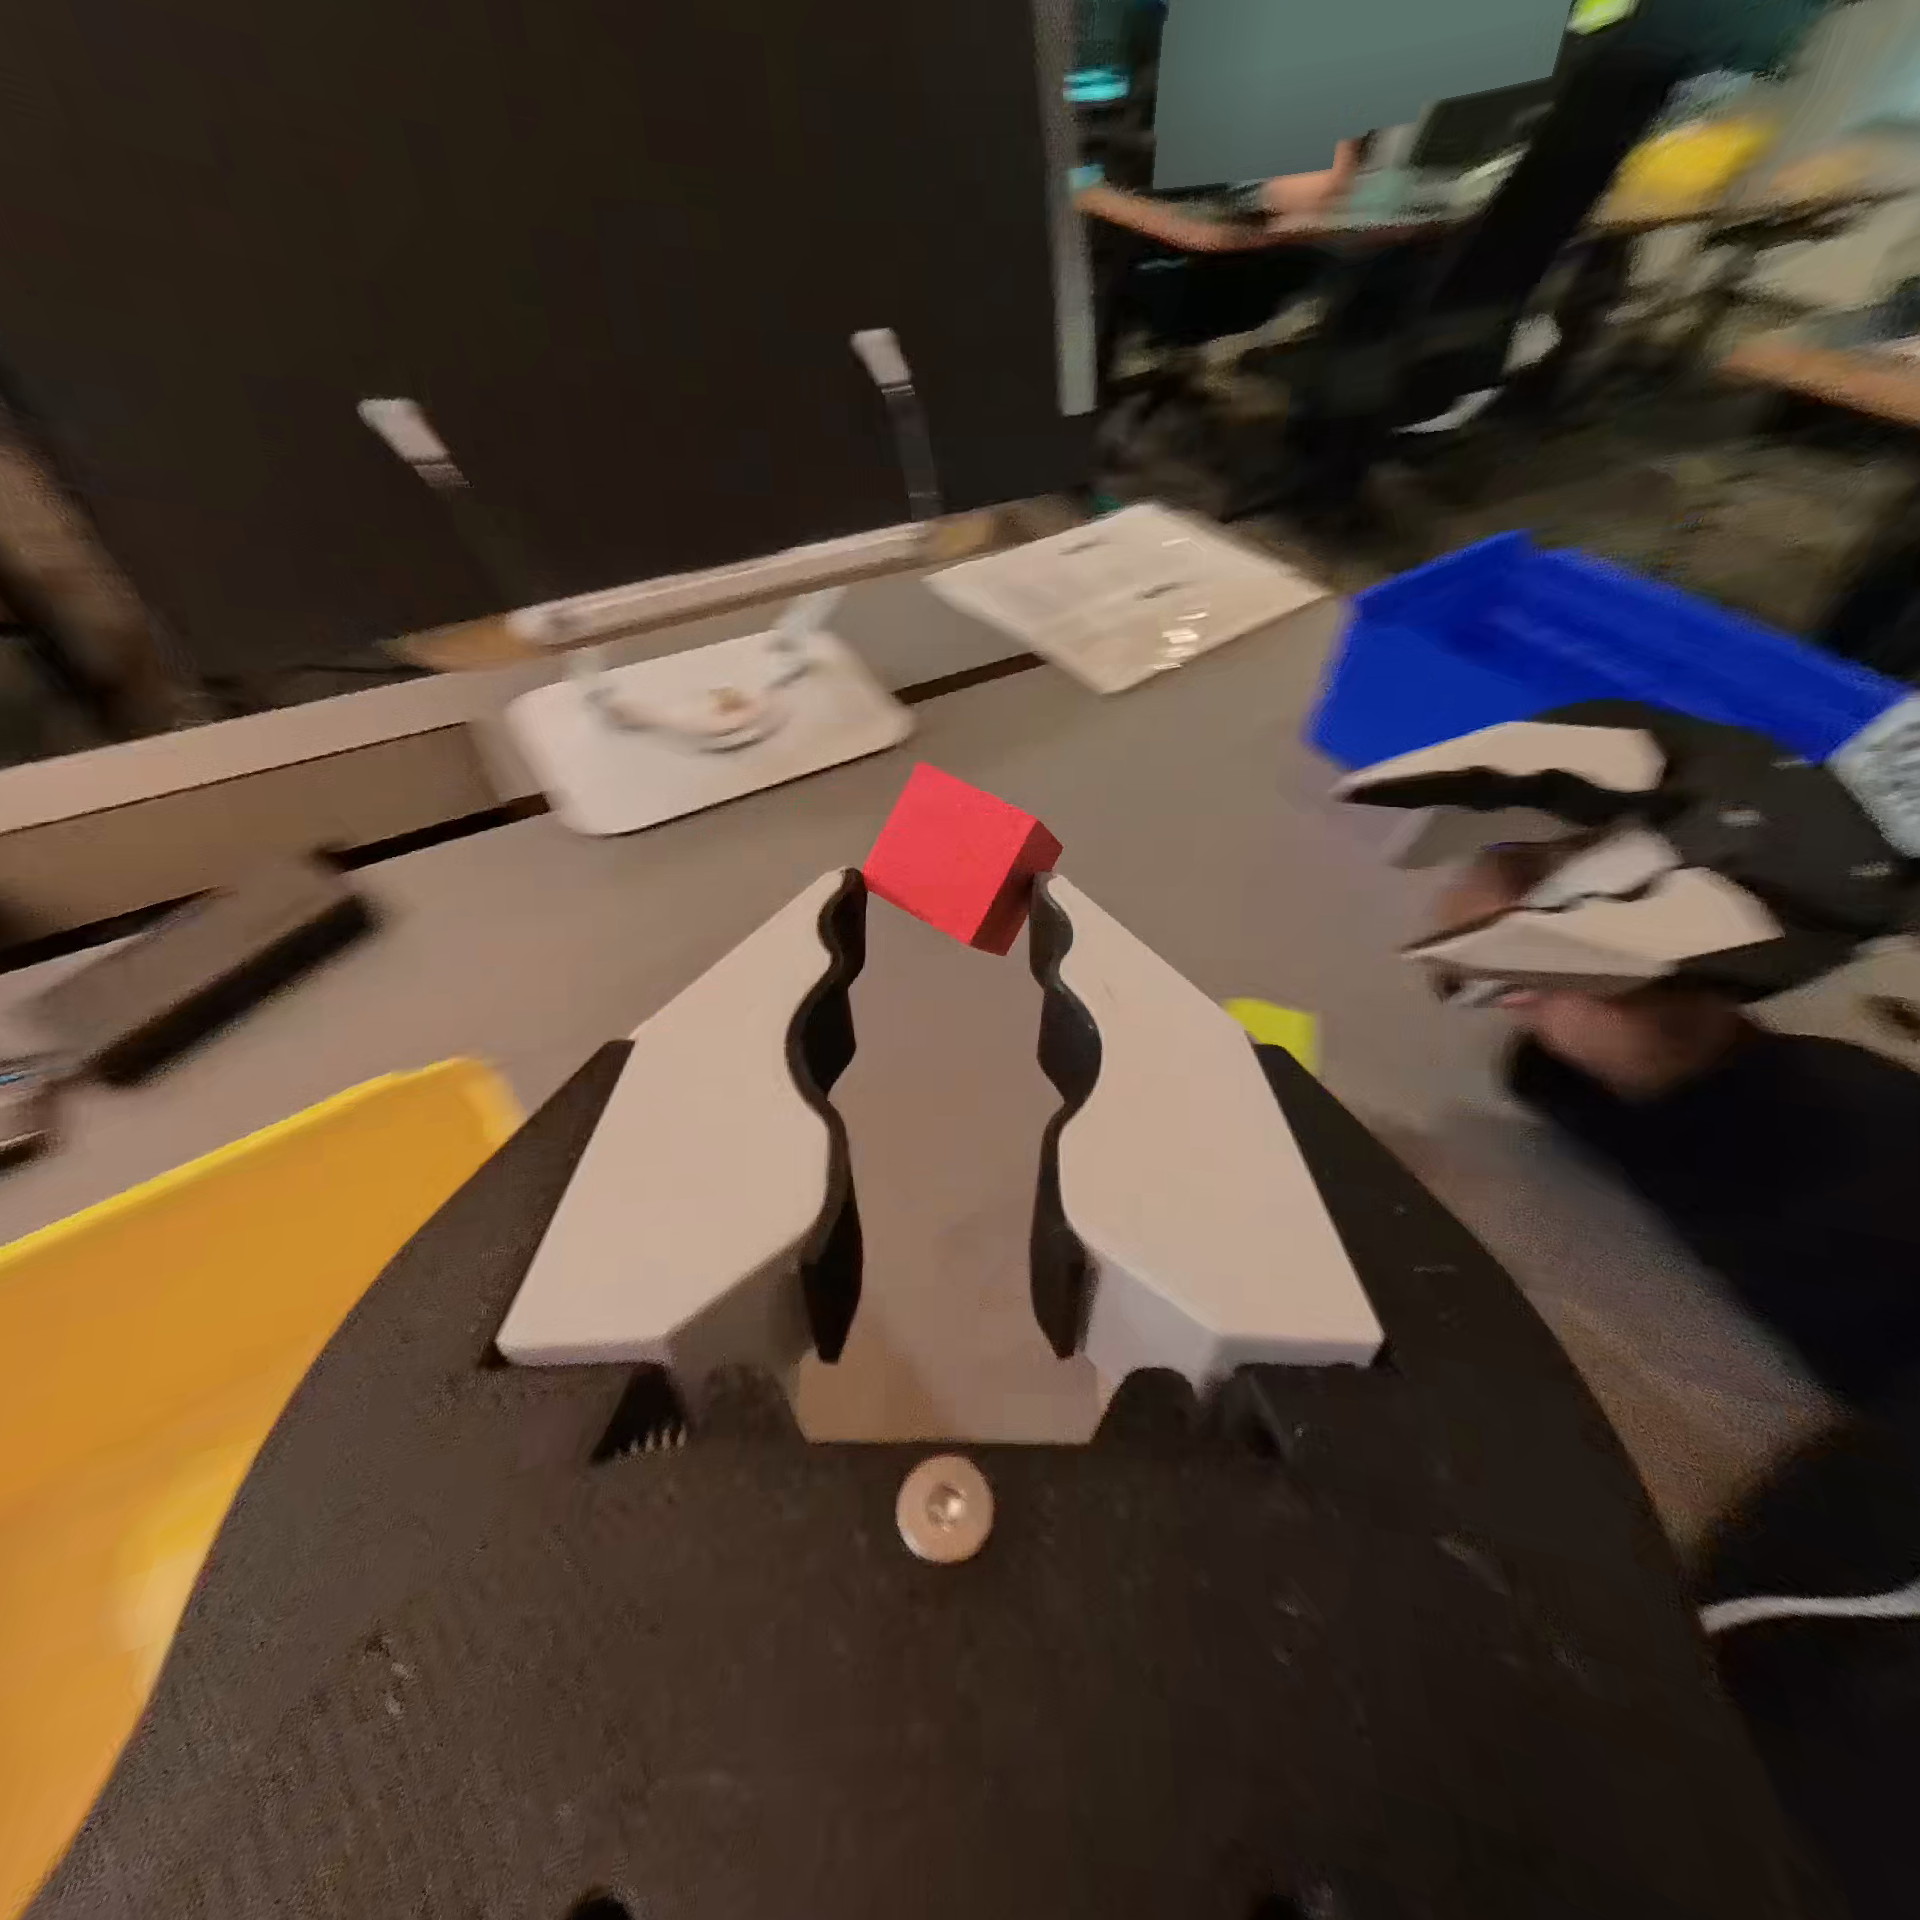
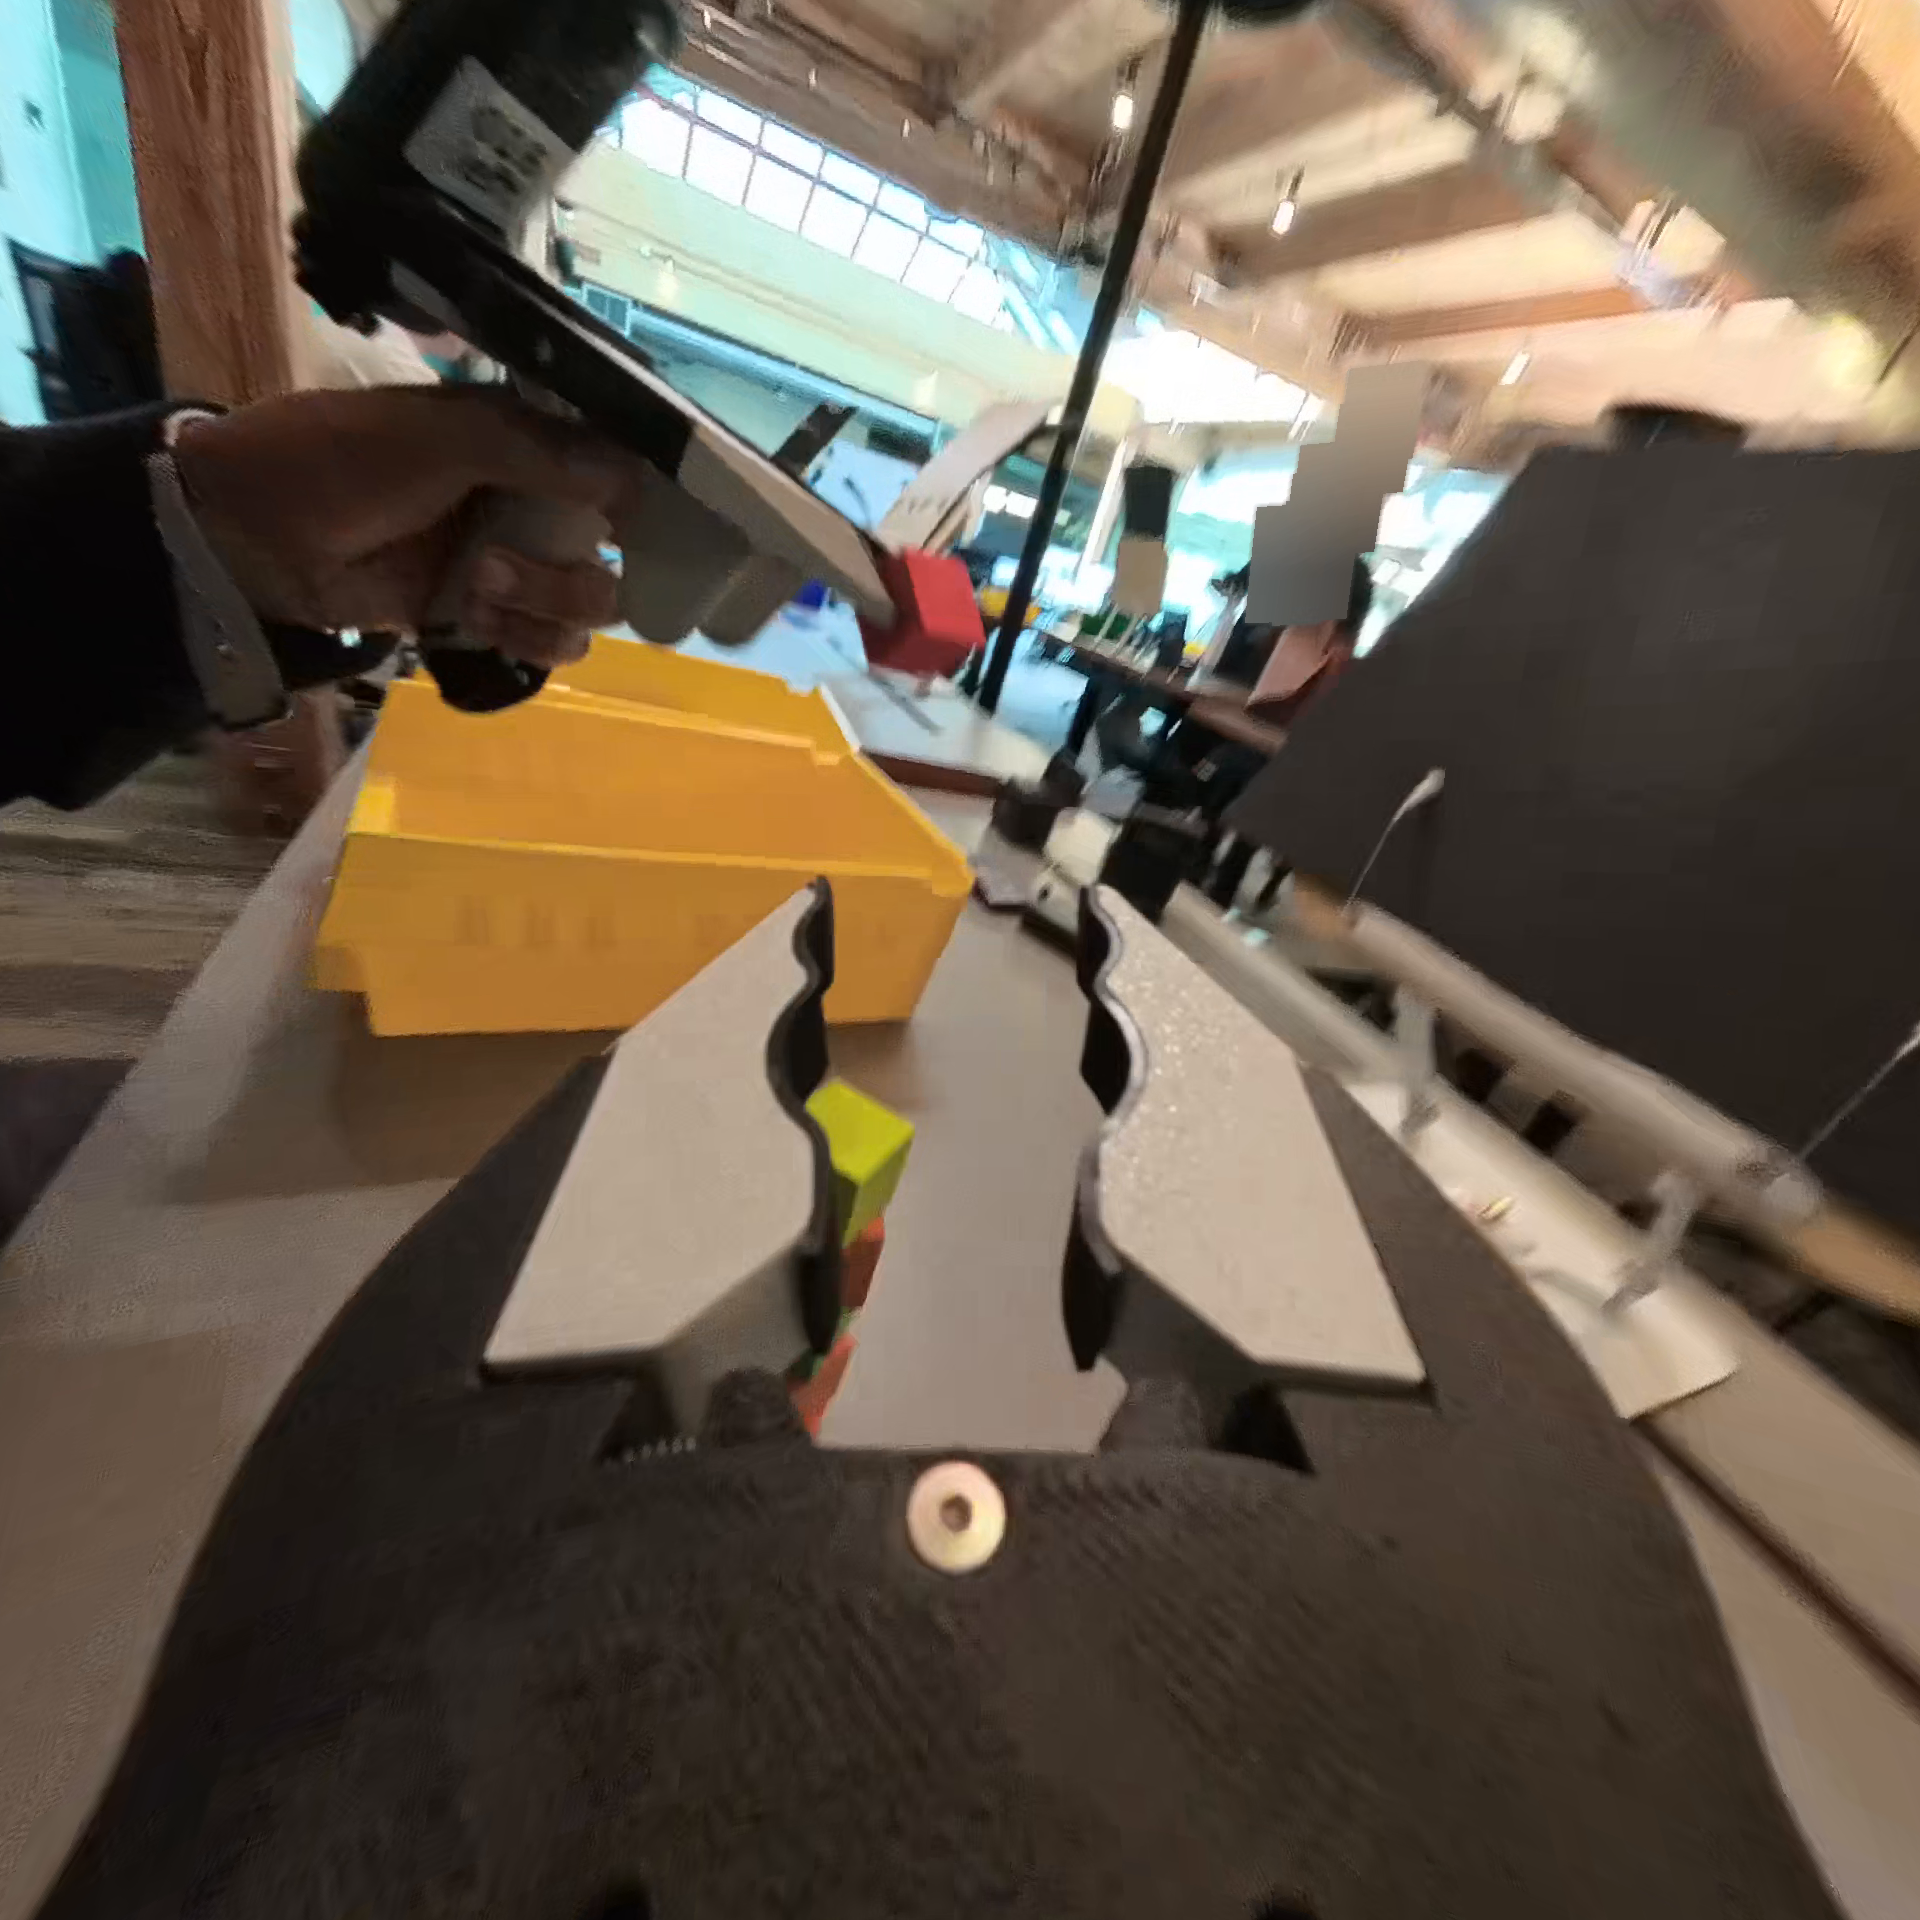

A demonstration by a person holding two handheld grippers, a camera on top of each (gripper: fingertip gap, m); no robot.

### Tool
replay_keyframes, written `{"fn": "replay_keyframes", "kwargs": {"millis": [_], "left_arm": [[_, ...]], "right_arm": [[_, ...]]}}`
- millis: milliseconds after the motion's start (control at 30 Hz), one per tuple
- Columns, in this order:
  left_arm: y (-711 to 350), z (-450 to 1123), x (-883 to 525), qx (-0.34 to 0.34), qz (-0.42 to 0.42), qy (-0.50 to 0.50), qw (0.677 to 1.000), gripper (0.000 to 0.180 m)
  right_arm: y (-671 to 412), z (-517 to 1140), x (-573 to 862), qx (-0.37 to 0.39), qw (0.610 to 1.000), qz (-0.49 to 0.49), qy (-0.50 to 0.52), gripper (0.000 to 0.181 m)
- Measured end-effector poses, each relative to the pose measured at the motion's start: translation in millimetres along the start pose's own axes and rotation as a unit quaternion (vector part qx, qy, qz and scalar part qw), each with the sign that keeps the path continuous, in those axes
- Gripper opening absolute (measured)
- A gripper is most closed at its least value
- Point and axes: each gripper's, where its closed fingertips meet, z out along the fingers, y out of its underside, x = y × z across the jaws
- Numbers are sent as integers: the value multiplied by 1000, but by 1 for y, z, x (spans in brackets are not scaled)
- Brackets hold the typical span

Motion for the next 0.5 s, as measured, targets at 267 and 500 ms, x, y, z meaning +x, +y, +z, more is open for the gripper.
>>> {"fn": "replay_keyframes", "kwargs": {"millis": [267,500], "left_arm": [[13,30,119,-38,-164,247,954,28],[27,36,140,-72,-194,284,936,29]], "right_arm": [[-32,-13,-18,40,985,-157,51,46],[-26,-18,-26,19,977,-207,48,26]]}}
